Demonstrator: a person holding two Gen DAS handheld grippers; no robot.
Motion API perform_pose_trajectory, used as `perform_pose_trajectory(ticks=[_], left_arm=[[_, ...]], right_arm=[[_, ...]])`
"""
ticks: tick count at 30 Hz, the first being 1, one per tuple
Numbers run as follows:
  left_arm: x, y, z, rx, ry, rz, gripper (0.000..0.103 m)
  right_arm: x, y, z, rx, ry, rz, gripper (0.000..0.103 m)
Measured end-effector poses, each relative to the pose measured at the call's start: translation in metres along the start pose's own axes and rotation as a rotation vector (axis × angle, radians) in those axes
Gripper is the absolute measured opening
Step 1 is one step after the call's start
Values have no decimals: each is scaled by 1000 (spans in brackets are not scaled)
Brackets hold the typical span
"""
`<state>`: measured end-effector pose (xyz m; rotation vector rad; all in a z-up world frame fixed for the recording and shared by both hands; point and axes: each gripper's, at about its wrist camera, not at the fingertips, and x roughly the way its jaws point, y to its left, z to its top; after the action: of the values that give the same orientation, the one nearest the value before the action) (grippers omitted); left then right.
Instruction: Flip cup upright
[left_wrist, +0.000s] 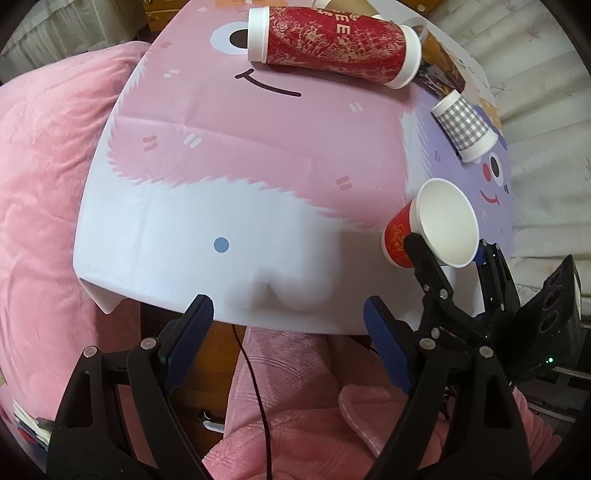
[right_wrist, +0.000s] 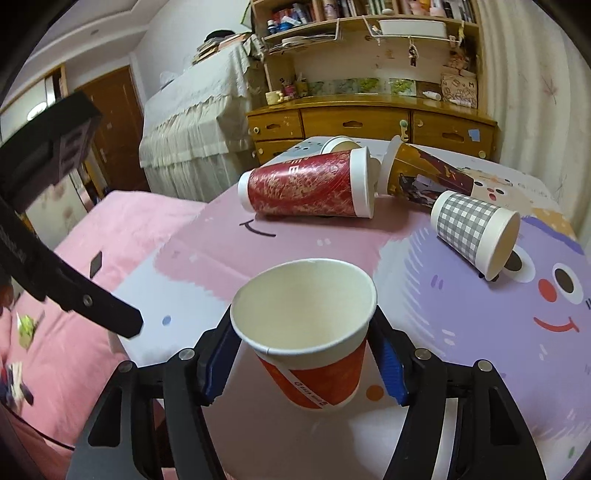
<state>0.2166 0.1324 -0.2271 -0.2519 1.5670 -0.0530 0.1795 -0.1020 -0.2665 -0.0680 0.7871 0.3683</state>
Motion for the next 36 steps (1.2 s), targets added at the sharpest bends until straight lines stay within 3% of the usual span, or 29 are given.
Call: perform_pose_trajectory(ticks=[4,6,8,15,22,28,36], left_arm=[[-2,-6,-4,8,-9,-4,81],[-9,-8,-9,9,-12,-6,81],[-17,-10,-15,14,-20,-7,81],[-69,-15,-37,37,-141,-5,81],[-104,-15,-46,72,-291,-7,81],[-131,-29,-54,183,-417,12,81],[-179,-60,-69,315,-550,-24,82]], right_arm=[[-4,6,-7,-16,47,-38,69],[-6,7,-11,-15,71,-62,84],[-12,7,-12,-3,84,-69,93],[-40,13,-8,54,149,-65,95],[-73,1,-4,338,204,15,101],[-122,-2,8,514,213,-49,103],[-209,7,41,551,164,-122,103]])
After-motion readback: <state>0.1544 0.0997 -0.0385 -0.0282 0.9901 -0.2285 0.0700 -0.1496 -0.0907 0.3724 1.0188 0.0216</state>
